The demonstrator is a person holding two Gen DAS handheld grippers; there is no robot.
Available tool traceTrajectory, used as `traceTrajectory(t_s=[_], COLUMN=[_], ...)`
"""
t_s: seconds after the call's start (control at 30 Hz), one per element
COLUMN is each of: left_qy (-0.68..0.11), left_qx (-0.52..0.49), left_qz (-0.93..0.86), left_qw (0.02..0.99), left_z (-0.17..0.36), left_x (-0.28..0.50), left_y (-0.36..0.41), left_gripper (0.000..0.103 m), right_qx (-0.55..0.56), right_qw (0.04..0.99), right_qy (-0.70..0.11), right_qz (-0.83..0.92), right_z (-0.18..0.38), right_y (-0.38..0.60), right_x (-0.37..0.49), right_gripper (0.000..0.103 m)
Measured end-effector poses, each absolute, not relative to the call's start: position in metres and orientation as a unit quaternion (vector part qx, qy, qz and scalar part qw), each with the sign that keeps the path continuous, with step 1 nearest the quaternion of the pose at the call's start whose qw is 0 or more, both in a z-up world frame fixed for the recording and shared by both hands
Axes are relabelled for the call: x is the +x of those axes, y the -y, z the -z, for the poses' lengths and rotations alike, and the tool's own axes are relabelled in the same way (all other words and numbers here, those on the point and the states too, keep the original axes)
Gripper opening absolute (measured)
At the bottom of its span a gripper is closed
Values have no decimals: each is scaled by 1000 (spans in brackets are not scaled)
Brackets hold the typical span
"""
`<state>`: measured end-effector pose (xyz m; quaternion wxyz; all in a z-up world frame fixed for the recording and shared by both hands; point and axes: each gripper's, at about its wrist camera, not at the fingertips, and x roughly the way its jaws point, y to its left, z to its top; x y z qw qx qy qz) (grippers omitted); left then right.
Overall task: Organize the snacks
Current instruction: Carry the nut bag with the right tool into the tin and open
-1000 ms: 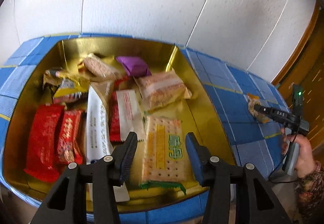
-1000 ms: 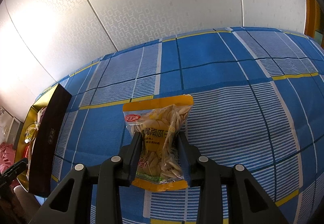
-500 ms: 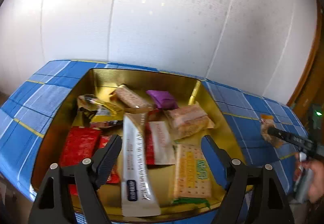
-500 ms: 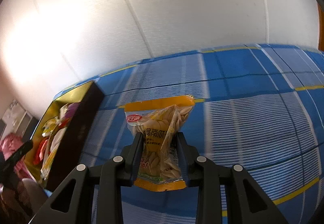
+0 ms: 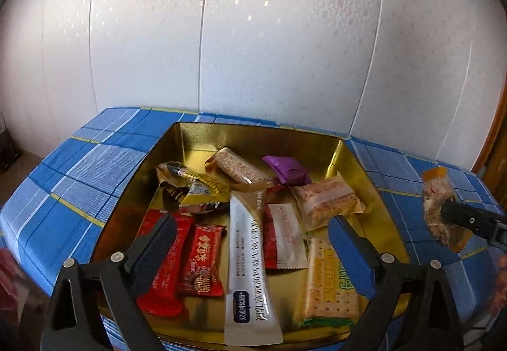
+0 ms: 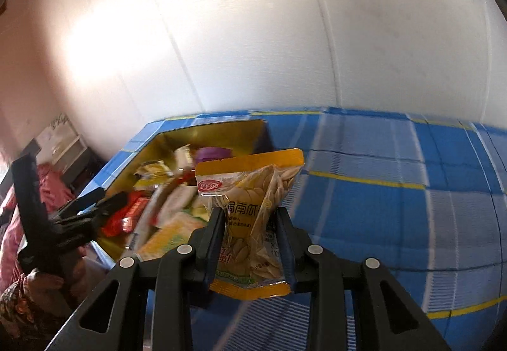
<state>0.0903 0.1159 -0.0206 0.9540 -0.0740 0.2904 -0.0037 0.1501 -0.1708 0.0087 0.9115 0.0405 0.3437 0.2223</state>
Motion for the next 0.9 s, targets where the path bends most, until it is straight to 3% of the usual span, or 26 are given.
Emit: traceTrajectory(t_s=[0.47, 0.57, 0.9], left_qy=[-281, -279, -294], left_qx=[-97, -96, -116], left_qz=[-57, -62, -80], left_qw=[953, 953, 946], left_z=[16, 15, 19], left_x=[87, 86, 89], left_y=[-139, -142, -152], left_gripper=[103, 103, 103], right_qx=[-58, -72, -121], right_qw=[878, 870, 861], right_qy=[-403, -419, -443], right_qz=[-251, -250, -220], right_z=[-8, -7, 8], right_y=[86, 72, 58], right_x=[165, 174, 179], right_gripper=[33, 27, 24])
